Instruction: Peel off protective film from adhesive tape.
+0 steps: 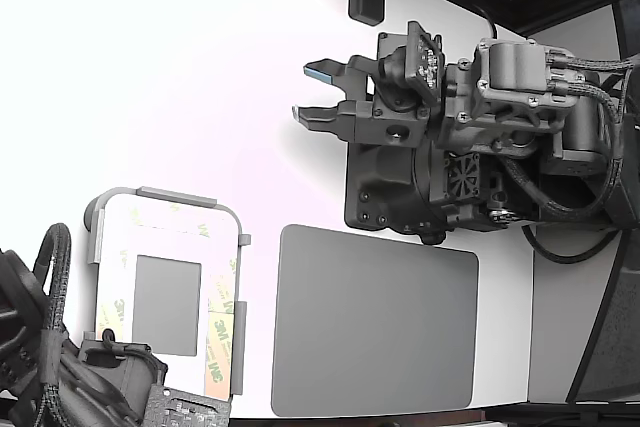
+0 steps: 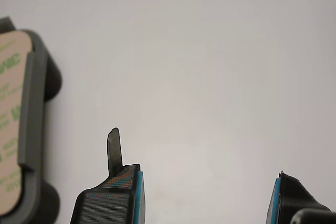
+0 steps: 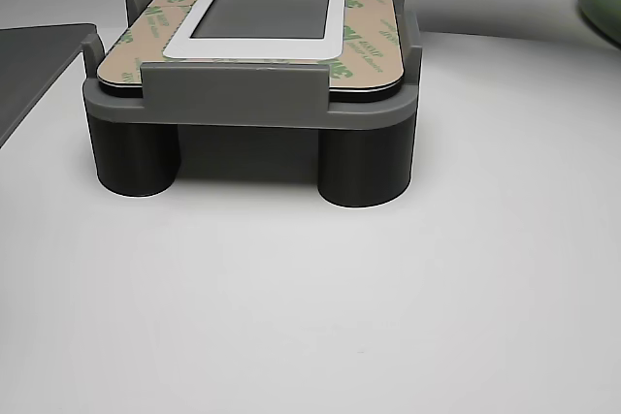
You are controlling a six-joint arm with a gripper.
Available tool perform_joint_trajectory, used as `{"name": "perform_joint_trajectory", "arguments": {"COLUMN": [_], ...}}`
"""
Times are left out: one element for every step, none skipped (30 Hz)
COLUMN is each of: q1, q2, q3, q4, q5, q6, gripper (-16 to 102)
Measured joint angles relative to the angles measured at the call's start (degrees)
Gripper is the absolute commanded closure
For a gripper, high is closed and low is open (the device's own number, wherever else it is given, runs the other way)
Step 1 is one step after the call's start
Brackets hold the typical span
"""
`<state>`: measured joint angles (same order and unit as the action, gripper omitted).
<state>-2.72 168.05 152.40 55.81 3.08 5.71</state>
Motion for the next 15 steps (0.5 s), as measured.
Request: {"name": "perform_joint_trajectory", "arguments": {"q1": [0.0,0.0,0.0,0.0,0.0,0.0,0.0,0.0,0.0,0.0,0.0,0.0,0.0,0.0,0.0], "q2": [0.0,0.0,0.0,0.0,0.0,0.0,0.0,0.0,0.0,0.0,0.0,0.0,0.0,0.0,0.0], "q3": [0.0,0.4,1.4,2.1,2.2,2.2,2.2,2.2,2.2,2.2,2.2,2.2,2.2,2.2,2.2], "q4": [0.0,0.4,1.3,2.7,3.8,4.4,4.6,4.6,4.6,4.5,4.3,3.9,3.3,2.5,1.8], "q5": [-0.1,-0.7,-1.7,-3.2,-5.1,-7.5,-9.4,-11.0,-12.0,-12.6,-12.7,-12.7,-12.7,-12.8,-12.9], "q6": [0.0,-0.5,-1.6,-3.1,-5.0,-7.6,-10.5,-14.1,-17.8,-22.2,-27.0,-32.3,-38.2,-44.6,-51.1], "gripper": [97,97,97,97,97,97,97,97,97,97,97,97,97,97,97]}}
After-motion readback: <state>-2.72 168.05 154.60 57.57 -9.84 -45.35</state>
